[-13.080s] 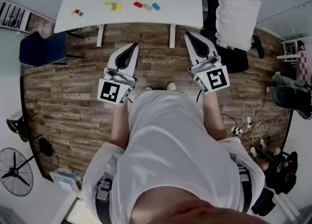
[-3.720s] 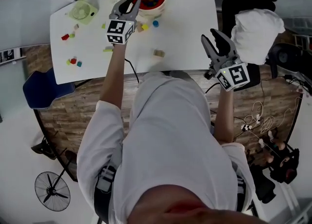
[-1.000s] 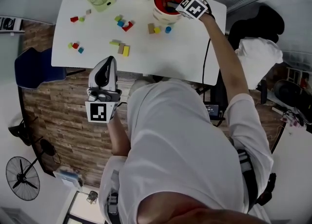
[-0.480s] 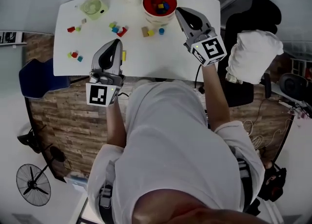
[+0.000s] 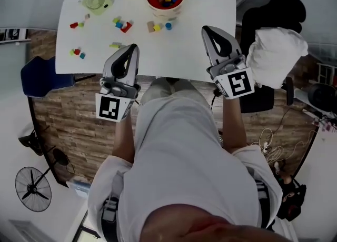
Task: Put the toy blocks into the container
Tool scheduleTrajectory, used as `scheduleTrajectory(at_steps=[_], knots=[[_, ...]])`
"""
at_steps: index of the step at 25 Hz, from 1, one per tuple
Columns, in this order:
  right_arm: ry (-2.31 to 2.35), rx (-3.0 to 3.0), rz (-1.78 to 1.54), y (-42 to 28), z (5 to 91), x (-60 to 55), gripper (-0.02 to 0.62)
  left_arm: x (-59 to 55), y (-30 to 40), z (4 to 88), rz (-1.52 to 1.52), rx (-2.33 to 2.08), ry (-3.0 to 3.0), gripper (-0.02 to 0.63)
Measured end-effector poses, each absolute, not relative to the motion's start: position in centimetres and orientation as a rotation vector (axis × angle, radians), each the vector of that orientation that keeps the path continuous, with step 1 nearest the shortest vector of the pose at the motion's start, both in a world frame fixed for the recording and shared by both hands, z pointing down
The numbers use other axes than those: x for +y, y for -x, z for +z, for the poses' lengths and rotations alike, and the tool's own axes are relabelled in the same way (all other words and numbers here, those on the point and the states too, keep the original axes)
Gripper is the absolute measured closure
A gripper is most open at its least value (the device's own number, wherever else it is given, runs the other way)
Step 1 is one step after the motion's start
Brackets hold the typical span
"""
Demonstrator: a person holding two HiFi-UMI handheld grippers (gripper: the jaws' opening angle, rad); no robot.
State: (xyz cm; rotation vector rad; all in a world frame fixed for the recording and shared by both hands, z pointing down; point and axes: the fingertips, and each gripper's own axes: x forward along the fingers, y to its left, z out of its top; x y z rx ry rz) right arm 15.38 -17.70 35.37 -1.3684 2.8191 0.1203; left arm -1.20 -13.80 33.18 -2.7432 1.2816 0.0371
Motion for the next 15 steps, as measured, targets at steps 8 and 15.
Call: scheduleTrajectory(at_steps=[8, 15], knots=[[1.203, 2.855, 0.024, -12.7, 36.4, -11.2, 0.595, -6.7, 1.2, 35.3, -0.080, 1.433, 2.732, 0.611], [1.142, 2.854, 0.057, -8.0, 34.9, -0.5, 0.595, 3.6, 3.9, 34.7, -0.065, 1.401, 2.708, 0.611]])
